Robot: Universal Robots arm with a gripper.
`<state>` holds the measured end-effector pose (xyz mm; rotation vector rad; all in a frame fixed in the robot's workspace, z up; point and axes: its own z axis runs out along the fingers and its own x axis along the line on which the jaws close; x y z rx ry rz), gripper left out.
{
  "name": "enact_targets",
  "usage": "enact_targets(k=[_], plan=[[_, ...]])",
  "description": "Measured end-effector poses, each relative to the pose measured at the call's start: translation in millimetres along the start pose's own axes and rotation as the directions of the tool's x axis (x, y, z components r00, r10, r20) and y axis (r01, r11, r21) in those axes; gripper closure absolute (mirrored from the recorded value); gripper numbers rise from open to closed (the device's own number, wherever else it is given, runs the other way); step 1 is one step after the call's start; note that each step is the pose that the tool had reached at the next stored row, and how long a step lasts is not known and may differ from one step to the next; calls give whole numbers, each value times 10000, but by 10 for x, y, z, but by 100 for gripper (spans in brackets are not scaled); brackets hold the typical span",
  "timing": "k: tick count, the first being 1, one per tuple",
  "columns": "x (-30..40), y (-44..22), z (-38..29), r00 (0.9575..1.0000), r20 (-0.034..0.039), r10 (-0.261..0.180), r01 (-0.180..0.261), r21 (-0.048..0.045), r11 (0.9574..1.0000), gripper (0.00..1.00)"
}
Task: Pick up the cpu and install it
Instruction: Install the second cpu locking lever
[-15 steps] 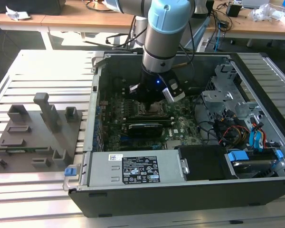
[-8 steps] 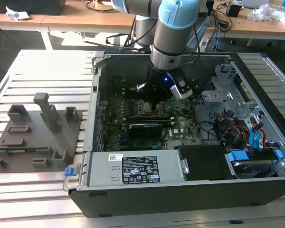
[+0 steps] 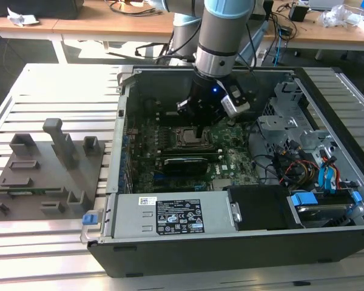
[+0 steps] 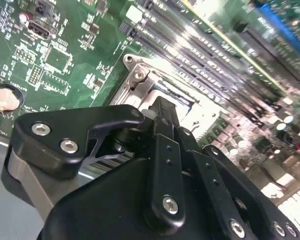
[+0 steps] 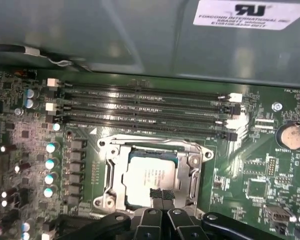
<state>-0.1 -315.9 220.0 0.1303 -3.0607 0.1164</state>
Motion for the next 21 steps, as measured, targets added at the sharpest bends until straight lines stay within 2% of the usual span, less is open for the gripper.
enact_targets(k=[1,3,10,13,21], plan=[[2,-2,-33,10000,-6,3,-3,66,10000,89],[5,-5,-76,10000,-5,3,-3,71,10000,89],[29,-26,-362,10000,-6,5,-5,73,10000,89],[35,-32,-447,10000,-6,5,-5,71,10000,89],[36,-32,-456,10000,-6,5,-5,71,10000,89]])
